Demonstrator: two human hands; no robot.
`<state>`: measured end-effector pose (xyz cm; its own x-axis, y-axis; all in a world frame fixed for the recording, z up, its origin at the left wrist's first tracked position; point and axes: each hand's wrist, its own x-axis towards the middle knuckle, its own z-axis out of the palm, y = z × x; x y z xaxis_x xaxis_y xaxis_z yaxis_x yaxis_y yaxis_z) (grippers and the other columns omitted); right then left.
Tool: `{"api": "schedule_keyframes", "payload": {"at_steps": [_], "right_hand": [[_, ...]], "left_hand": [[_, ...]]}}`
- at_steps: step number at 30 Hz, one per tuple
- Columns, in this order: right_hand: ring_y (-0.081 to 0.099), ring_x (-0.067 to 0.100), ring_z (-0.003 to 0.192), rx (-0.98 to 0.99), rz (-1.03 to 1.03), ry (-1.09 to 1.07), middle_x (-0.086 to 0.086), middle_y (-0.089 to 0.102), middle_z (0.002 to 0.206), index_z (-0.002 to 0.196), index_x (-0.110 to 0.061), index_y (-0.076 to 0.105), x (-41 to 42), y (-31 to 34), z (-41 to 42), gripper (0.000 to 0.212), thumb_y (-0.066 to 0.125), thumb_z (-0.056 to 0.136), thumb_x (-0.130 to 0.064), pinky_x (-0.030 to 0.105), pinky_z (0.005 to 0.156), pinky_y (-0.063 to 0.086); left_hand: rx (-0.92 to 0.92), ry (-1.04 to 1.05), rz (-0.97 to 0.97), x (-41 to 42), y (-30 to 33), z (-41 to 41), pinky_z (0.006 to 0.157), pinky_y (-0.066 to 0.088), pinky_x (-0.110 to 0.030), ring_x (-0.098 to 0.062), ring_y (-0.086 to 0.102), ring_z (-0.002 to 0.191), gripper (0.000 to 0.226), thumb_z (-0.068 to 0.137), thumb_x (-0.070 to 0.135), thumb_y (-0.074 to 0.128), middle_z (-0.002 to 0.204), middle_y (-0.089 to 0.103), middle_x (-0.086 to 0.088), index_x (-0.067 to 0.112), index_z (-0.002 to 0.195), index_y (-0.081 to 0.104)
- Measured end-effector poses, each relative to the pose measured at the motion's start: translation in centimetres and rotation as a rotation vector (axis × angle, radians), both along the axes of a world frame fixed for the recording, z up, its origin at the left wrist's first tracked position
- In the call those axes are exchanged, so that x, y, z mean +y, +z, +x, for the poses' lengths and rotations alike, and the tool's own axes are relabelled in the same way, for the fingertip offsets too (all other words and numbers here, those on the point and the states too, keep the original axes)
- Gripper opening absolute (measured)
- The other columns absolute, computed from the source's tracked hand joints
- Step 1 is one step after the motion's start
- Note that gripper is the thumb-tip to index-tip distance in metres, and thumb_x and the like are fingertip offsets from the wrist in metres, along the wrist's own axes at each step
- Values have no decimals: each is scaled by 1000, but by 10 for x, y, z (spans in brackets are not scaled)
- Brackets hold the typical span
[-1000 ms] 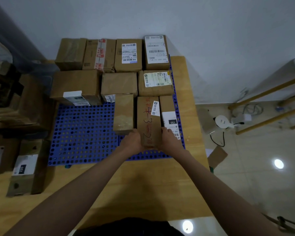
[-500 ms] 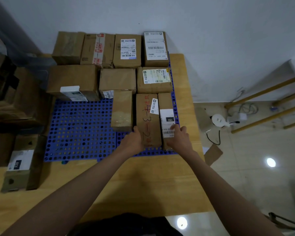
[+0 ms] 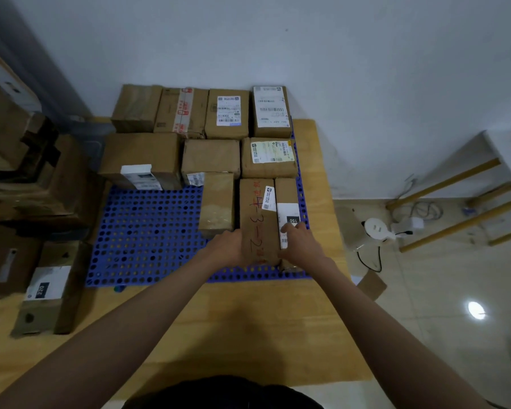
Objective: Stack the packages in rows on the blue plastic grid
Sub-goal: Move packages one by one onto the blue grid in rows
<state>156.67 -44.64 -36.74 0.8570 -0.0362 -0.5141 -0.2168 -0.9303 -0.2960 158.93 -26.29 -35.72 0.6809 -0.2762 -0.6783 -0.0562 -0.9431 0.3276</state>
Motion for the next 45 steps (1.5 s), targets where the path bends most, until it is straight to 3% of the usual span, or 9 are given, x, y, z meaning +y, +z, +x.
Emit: {"api": "schedule_keyframes", "payload": {"at_steps": [5, 8, 15, 20, 24, 26, 31, 37, 45], "right_hand": [[60, 28, 101, 23, 34, 208, 10, 60, 117, 124, -14, 53, 48, 20, 6, 43, 68, 84, -24, 43, 84, 54], [61, 24, 96, 21, 97, 296, 7, 61, 119, 126, -16, 54, 81, 23, 3, 45, 68, 85, -26, 41, 80, 55], [61, 22, 97, 134, 198, 514, 4, 56, 127, 135, -21, 46, 163, 23, -16, 53, 65, 89, -40, 43, 84, 54], [62, 10, 76, 160, 243, 564, 3, 60, 123, 143, -20, 43, 225, 24, -26, 55, 64, 92, -28, 30, 62, 51], [64, 20, 100, 192, 274, 546, 3, 57, 129, 142, -22, 43, 272, 20, -43, 54, 63, 93, -31, 38, 86, 55], [60, 21, 109, 198, 295, 537, 4, 55, 132, 140, -21, 45, 293, 12, -54, 54, 64, 91, -32, 37, 91, 52], [59, 24, 113, 194, 283, 473, 9, 58, 131, 137, -17, 49, 349, -10, -85, 54, 66, 88, -33, 36, 94, 49], [59, 29, 112, 246, 348, 288, 12, 56, 133, 136, -12, 49, 408, -34, -110, 51, 65, 91, -31, 39, 90, 52], [54, 30, 121, 289, 460, -70, 15, 45, 146, 150, -7, 26, 471, -56, -134, 75, 67, 89, -25, 41, 95, 50]], "left_hand": [[-45, 1, 45, 43, 17, -8, 86, 53, -37, -21, 58, 103, 59, 82, 34, 76, 126, 56, -6, 13, 131, 50], [-59, 83, 68, 82, 22, -22, 81, 52, -34, -20, 59, 101, 61, 85, 35, 73, 122, 56, -3, 17, 136, 44], [-53, 252, 141, 181, 24, -75, 98, 46, -39, -25, 51, 123, 68, 88, 39, 69, 145, 45, -5, 17, 144, 39], [-49, 362, 121, 256, 28, -114, 91, 48, -38, -24, 55, 116, 67, 88, 42, 69, 141, 48, -5, 16, 143, 41], [-36, 431, 140, 306, 26, -134, 60, 49, -27, -15, 62, 80, 64, 85, 43, 71, 113, 61, -4, 12, 136, 46], [-35, 427, 175, 327, 20, -141, 66, 49, -28, -16, 63, 86, 60, 82, 45, 72, 103, 65, -3, 12, 128, 52], [-29, 434, 222, 381, 2, -150, 93, 47, -35, -24, 53, 119, 70, 76, 47, 77, 134, 52, -4, 16, 134, 51], [-45, 404, 294, 434, -20, -139, 89, 49, -39, -29, 51, 118, 78, 75, 44, 78, 134, 44, -11, 11, 136, 40], [24, 463, -142, 452, -43, -140, 90, 51, -37, -23, 58, 109, 75, 67, 17, 86, 127, 59, -7, 13, 133, 50]]}}
